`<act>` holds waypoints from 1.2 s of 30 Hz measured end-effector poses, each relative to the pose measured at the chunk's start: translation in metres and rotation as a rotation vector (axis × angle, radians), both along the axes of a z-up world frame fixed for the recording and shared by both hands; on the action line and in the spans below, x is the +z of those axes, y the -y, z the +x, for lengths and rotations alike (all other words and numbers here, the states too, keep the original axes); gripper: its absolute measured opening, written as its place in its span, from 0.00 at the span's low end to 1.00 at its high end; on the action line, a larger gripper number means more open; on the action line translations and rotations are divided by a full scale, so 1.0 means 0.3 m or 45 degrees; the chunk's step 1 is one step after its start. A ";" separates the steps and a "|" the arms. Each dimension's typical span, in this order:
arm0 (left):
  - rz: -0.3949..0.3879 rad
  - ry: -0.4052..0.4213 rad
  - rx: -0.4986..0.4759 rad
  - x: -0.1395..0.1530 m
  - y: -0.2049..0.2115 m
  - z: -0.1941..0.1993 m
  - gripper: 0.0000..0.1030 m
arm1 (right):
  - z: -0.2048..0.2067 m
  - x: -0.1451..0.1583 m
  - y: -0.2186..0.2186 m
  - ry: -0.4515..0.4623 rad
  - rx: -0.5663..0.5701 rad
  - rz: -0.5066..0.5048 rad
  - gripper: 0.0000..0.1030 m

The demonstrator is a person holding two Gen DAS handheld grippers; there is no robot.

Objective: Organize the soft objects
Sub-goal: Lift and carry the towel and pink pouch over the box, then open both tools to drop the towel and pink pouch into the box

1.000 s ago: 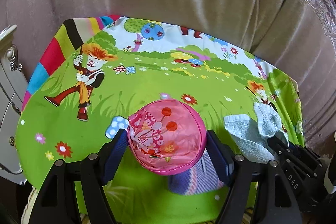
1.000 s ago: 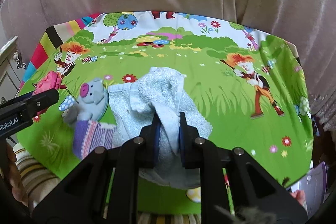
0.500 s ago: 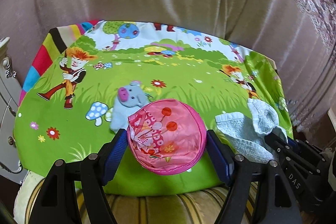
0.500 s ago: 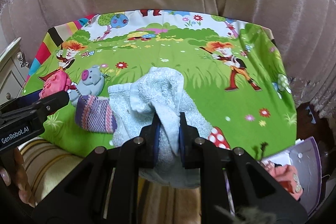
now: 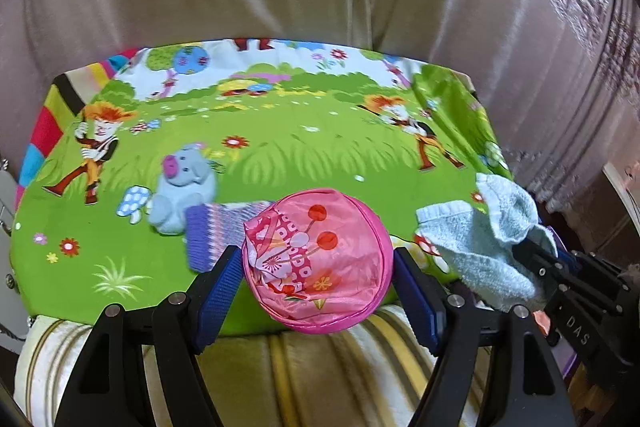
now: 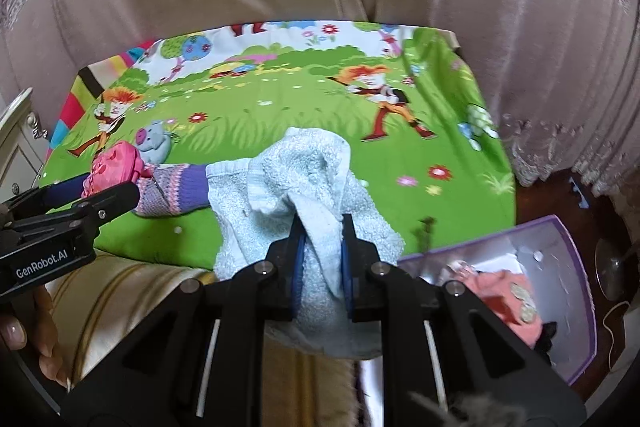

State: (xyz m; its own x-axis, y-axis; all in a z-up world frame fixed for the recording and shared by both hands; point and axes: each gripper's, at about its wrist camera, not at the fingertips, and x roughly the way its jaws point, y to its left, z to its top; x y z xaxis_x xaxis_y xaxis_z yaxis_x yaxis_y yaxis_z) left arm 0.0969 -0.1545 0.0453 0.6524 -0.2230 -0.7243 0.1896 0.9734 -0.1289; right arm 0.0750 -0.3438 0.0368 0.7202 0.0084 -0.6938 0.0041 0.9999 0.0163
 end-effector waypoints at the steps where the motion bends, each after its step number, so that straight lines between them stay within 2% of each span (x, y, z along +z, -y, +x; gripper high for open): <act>1: -0.004 -0.005 -0.018 0.000 0.017 -0.005 0.73 | -0.012 0.002 0.019 -0.001 -0.012 0.002 0.18; 16: -0.017 -0.072 -0.294 -0.018 0.301 -0.091 0.73 | -0.179 -0.003 0.390 -0.018 -0.309 0.009 0.19; 27: -0.038 -0.104 -0.477 -0.011 0.481 -0.138 0.73 | -0.244 0.009 0.536 -0.021 -0.434 -0.017 0.21; 36: -0.038 -0.133 -0.705 -0.019 0.648 -0.232 0.75 | -0.318 0.001 0.662 -0.047 -0.563 -0.032 0.22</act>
